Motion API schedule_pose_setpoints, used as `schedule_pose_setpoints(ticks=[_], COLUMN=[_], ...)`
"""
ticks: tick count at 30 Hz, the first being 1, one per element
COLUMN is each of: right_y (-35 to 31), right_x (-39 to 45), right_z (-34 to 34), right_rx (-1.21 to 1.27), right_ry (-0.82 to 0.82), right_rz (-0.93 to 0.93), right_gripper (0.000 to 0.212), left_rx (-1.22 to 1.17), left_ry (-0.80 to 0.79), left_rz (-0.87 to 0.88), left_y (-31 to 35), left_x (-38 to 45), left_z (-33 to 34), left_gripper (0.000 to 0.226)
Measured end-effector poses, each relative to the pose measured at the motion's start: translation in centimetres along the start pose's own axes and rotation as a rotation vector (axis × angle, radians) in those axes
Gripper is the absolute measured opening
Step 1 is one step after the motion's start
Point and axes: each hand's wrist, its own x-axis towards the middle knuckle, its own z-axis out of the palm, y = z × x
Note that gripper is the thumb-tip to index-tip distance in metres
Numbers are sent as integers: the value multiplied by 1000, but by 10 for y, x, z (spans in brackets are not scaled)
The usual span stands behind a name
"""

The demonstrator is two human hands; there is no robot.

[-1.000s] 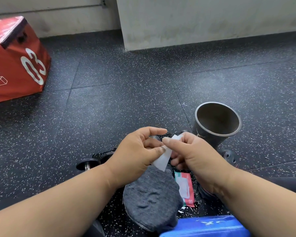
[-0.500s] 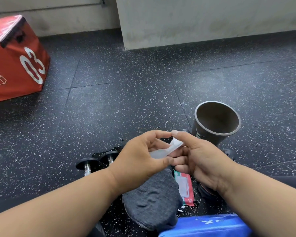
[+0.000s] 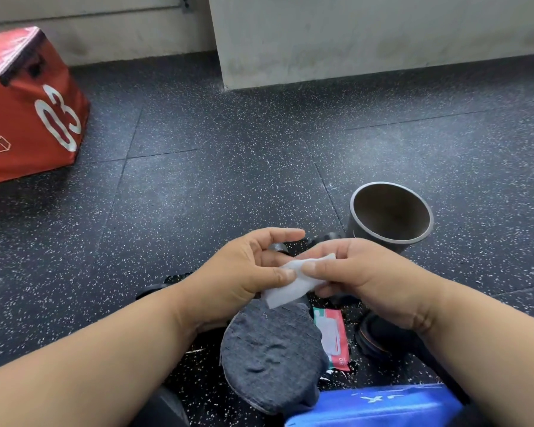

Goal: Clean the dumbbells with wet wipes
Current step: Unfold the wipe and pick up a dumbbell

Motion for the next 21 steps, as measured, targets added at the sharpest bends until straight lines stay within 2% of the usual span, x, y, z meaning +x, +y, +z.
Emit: schedule_pose_setpoints(ticks=[3,4,9,15,17,19,21], right_y=[1,2,3,11,14,16,23], right_x=[1,1,2,9,11,13,14], right_z=[3,3,1,-7,-8,-7,-7], right_rx=[-20,-31,50,146,265,432,503], right_ry=[121,146,141,110,81,36,-33], right_rz=[-11,-14,-23,-109,-124,-75,50], right_gripper=[7,6,14,26,29,40,49], left_rx=[52,75,178,217,217,224,222], left_ry=[19,41,143,134,140,140,122], left_rz=[-28,-43,-77,-61,-56,-51,-48], left_y=[-1,-2,-4,0,1,1,1], left_x=[0,0,0,1,1,2,1], left_z=[-1,-2,-10,-15,-16,-18,-19], left_gripper=[59,57,45,40,39,39,39])
